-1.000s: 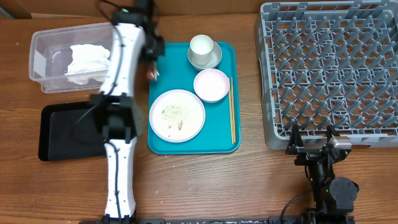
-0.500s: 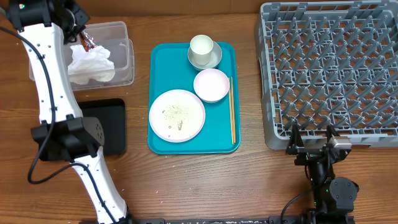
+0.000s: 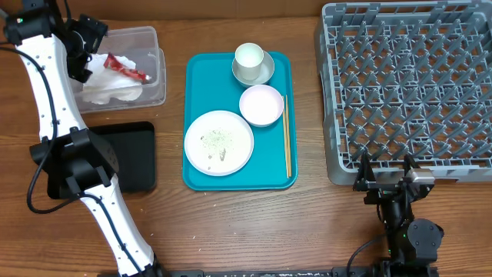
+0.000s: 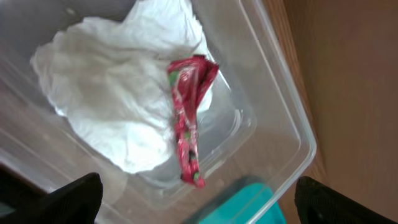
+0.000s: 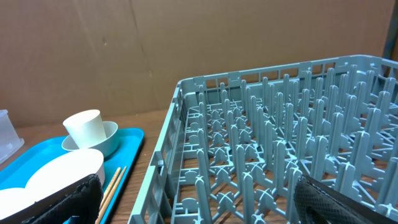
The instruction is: Sort waste into correct bins and load items into the dishwasher
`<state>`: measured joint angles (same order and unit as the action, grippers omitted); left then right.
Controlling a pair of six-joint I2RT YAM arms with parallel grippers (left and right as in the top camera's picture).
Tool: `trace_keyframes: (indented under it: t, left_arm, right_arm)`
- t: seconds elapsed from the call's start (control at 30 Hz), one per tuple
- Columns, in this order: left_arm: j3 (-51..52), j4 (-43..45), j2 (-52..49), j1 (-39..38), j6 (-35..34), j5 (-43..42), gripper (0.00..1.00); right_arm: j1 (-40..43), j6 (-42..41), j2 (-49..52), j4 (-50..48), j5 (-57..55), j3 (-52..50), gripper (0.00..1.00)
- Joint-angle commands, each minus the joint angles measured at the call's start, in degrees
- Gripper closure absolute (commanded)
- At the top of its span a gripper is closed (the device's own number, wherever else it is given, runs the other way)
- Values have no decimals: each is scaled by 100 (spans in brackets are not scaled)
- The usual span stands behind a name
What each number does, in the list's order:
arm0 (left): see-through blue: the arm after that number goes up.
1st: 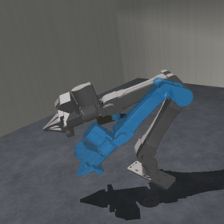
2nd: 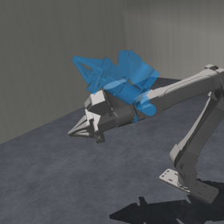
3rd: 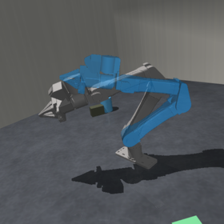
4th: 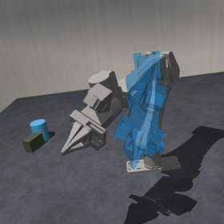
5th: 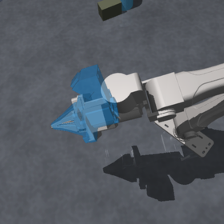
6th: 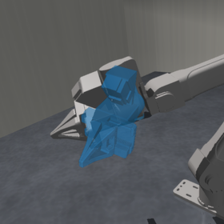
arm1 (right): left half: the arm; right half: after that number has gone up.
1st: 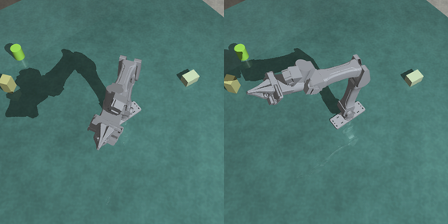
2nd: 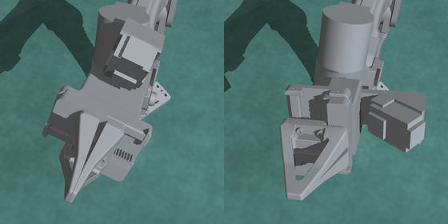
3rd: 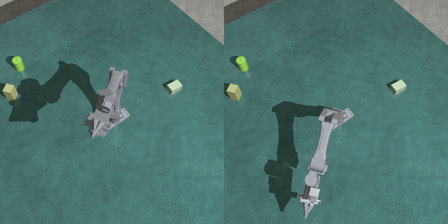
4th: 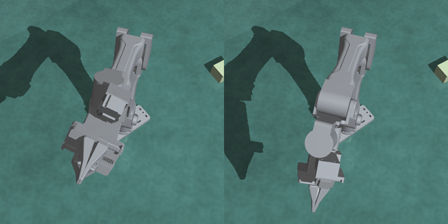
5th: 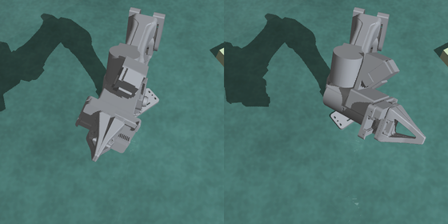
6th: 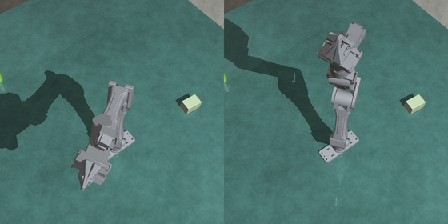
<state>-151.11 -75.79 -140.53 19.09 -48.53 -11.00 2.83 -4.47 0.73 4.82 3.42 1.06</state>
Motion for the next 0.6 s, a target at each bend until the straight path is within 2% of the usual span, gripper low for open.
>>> trace_keyframes:
  t: [0.0,0.27,0.47,0.57]
  left_arm:
    - [-103,-243,448,116,85,-262,0]
    - [-103,-776,1491,-66,1565,-260,0]
    - [-103,-1731,2162,-605,2015,-247,0]
    - [-103,-2103,2264,-1084,2159,109,0]
  right_arm:
    - [-28,2,-55,-20,-59,-61,0]
    - [-28,0,-55,-20,-59,-61,0]
    - [-28,2,-55,-20,-59,-61,0]
    - [-28,2,-55,-20,-59,-61,0]
